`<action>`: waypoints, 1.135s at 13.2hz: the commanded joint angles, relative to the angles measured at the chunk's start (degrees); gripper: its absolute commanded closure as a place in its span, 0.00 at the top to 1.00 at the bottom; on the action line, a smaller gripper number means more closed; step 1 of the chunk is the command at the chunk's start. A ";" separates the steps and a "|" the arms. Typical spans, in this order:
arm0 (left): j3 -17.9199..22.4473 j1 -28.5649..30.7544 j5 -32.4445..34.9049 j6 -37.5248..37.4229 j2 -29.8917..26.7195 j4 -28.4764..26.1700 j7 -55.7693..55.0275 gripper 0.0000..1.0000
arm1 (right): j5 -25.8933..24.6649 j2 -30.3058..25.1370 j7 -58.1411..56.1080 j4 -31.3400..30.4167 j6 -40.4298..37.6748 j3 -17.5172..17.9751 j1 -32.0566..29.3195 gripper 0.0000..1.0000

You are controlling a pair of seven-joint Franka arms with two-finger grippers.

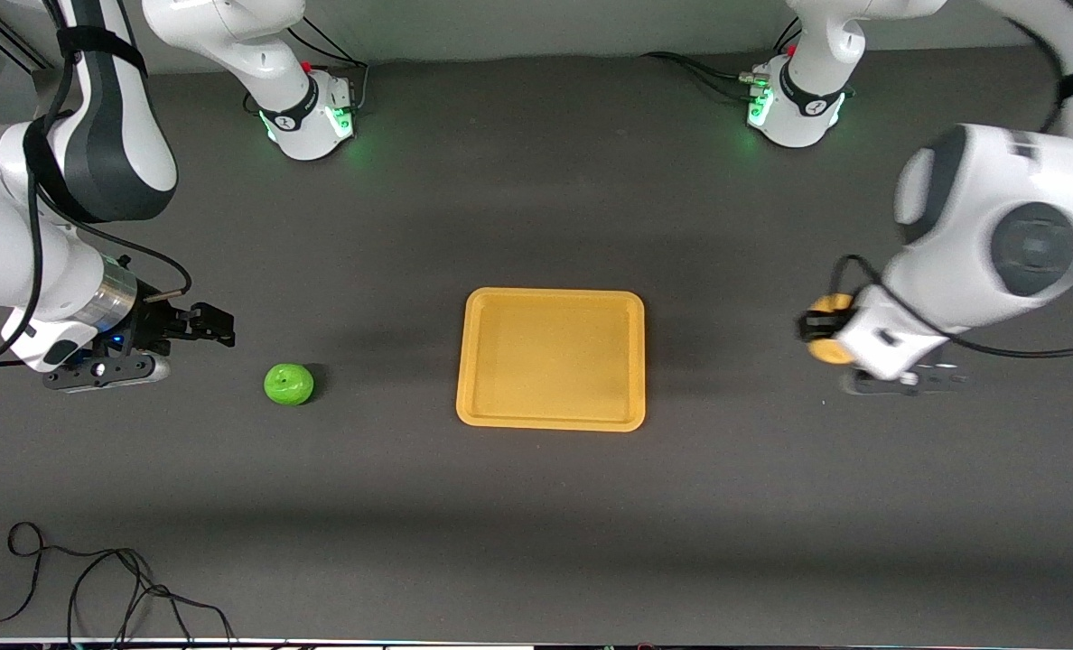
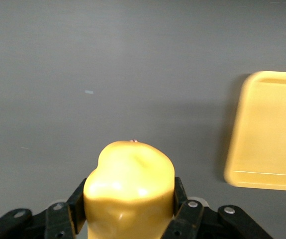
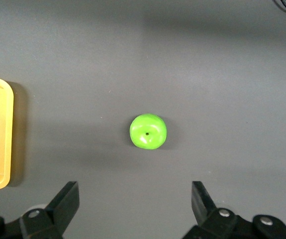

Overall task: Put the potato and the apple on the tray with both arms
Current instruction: 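Carry the potato with the left gripper over the yellow tray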

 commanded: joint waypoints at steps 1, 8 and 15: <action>-2.94 -6.79 0.40 -0.76 6.49 8.80 -12.50 0.30 | -1.03 -0.03 0.13 0.55 -0.84 -0.28 0.31 1.00; -3.22 -21.49 1.98 15.84 21.78 12.43 -28.10 0.29 | -1.03 -0.03 -0.05 0.55 -0.84 -0.55 0.31 1.00; -2.96 -21.23 6.29 26.39 29.79 11.38 -25.73 0.29 | -1.12 -0.12 -0.40 0.55 -0.84 -0.72 0.22 1.00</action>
